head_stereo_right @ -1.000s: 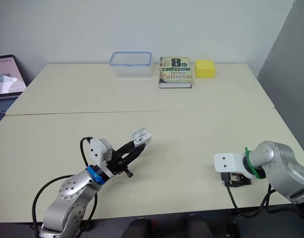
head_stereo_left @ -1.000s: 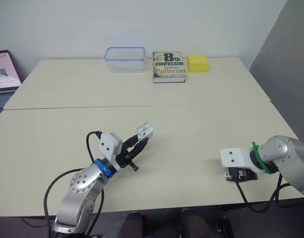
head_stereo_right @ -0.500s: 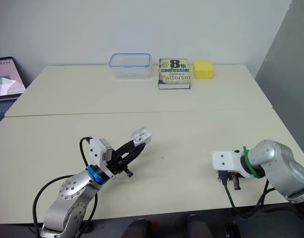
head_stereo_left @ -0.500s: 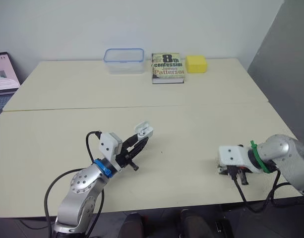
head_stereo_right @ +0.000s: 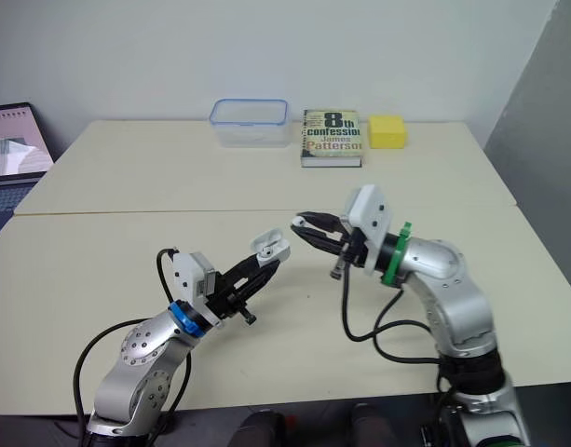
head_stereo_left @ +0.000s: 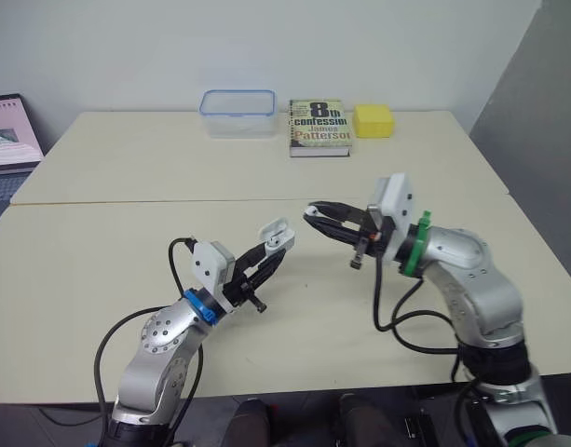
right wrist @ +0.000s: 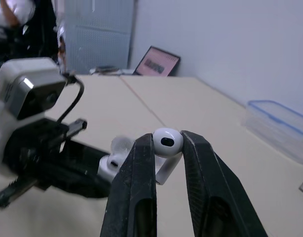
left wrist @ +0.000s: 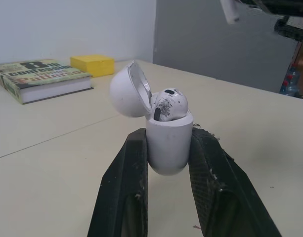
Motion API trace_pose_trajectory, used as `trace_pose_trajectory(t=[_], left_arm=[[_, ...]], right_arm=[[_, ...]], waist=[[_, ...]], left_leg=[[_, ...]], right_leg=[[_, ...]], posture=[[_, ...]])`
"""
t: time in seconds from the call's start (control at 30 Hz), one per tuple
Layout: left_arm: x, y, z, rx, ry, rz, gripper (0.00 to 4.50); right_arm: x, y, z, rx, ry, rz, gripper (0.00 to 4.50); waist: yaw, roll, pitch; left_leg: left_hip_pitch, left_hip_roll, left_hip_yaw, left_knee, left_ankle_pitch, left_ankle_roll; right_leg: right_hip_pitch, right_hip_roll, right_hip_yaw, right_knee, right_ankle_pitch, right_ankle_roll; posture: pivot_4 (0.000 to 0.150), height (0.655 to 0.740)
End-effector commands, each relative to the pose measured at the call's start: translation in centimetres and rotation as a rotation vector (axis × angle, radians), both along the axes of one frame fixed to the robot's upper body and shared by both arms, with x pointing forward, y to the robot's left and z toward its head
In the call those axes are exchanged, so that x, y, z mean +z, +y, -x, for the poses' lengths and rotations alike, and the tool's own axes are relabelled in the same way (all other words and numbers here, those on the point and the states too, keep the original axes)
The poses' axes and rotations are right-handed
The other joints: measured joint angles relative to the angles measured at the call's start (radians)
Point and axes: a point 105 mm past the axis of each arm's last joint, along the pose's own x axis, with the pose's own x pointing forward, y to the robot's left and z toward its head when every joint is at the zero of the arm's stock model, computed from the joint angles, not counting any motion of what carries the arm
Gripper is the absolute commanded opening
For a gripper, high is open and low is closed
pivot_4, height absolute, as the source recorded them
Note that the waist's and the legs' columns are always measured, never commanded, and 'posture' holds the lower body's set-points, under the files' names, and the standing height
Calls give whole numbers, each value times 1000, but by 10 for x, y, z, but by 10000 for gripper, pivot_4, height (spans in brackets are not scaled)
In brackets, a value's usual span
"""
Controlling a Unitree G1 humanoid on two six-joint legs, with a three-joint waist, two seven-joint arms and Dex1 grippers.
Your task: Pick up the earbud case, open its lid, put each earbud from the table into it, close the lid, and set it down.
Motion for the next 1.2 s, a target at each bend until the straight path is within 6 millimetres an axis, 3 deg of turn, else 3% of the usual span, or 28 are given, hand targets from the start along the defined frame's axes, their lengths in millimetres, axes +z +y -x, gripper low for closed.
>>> trace_pose_trajectory(t=[0.03, 0.47, 0.7, 1.2], left_arm=[[13, -6, 3, -26, -68, 8, 7845], [18, -9, 2, -31, -84, 10, 7845], [18, -9, 3, -28, -83, 14, 7845], [18, -9, 3, -25, -84, 18, 7845]], right_arm=[[8, 12, 3, -5, -67, -60, 4011], [-13, 28, -9, -25, -140, -62, 4011], [-30, 26, -10, -37, -121, -36, 4011], [-40, 23, -10, -46, -139, 19, 4011]], waist=[[0, 0, 0], [-2, 0, 0], [-2, 0, 0], [-2, 0, 0]], left_leg=[[0, 0, 0, 0, 0, 0], [0, 0, -1, 0, 0, 0], [0, 0, -2, 0, 0, 0], [0, 1, -2, -1, 0, 0]], right_leg=[[0, 0, 0, 0, 0, 0], [0, 1, 0, 0, 0, 0], [0, 0, 0, 0, 0, 0], [0, 1, 0, 0, 0, -1]], posture=[[1500, 7302], [1500, 7302], [1500, 7302], [1500, 7302]])
